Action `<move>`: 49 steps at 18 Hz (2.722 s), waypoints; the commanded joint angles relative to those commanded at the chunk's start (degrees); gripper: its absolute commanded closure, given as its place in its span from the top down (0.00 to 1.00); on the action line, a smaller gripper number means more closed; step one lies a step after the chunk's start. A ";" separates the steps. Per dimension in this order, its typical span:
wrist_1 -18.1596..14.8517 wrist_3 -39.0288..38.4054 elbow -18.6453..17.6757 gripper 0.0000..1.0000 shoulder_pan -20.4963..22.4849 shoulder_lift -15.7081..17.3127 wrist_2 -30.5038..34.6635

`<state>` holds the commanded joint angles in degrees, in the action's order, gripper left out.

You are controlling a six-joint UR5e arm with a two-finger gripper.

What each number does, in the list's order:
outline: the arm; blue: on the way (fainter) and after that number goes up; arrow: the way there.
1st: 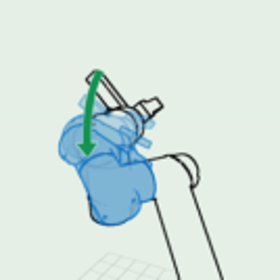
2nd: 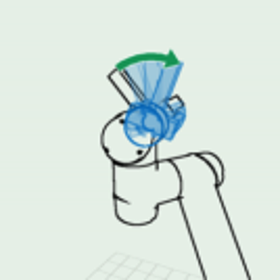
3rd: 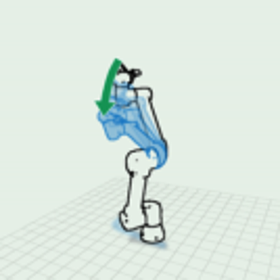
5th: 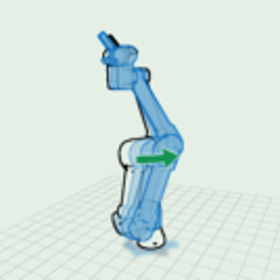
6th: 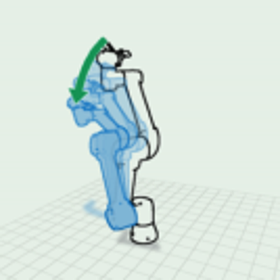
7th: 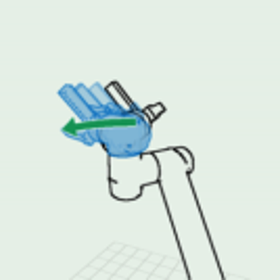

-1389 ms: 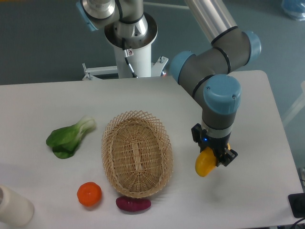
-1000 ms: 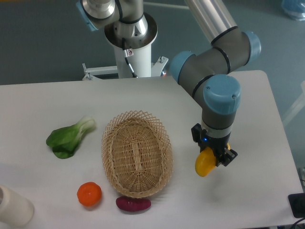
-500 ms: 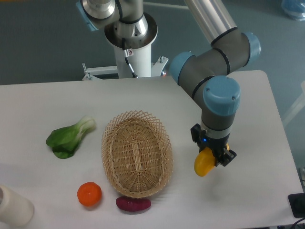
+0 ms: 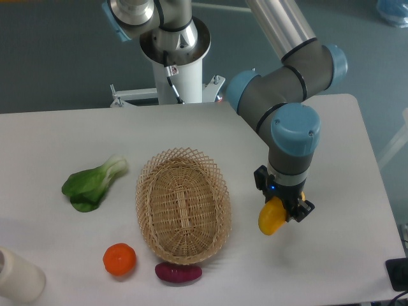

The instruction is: Place the mango in the basket

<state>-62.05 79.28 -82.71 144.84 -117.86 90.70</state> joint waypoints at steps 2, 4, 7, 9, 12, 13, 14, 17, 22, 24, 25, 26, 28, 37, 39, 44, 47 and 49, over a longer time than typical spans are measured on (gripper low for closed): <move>0.00 0.00 -0.44 0.33 0.00 0.17 0.09; 0.09 -0.70 -1.14 0.33 -0.44 0.44 0.09; 0.35 -2.63 -3.07 0.33 -2.98 1.05 0.18; 0.44 -5.18 -4.13 0.33 -4.56 1.93 0.26; 0.09 -6.33 -5.18 0.33 -7.02 2.81 1.40; 0.17 -6.59 -5.97 0.33 -7.64 3.16 1.49; 0.44 -6.68 -7.11 0.33 -8.17 3.60 1.58; 1.14 -7.99 -10.36 0.33 -10.10 4.65 1.49; 1.14 -9.23 -11.51 0.34 -12.65 4.92 2.19; 1.05 -9.32 -12.21 0.34 -14.23 4.92 3.51; 1.14 -9.49 -12.56 0.34 -14.67 4.92 3.78; 1.14 -10.36 -13.26 0.34 -15.11 5.01 3.78; 2.10 -11.42 -14.06 0.37 -15.82 5.01 3.78; 6.85 -11.52 -16.17 0.67 -16.70 5.27 3.69; 6.86 -11.43 -16.08 0.91 -16.70 5.27 3.69; 6.41 -13.18 -16.43 1.00 -16.61 5.36 2.99; 6.24 -12.84 -15.74 1.00 -16.00 5.27 3.51; 5.89 -11.44 -15.03 1.00 -13.20 5.88 3.52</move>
<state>-56.16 67.84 -97.74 131.64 -111.98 94.22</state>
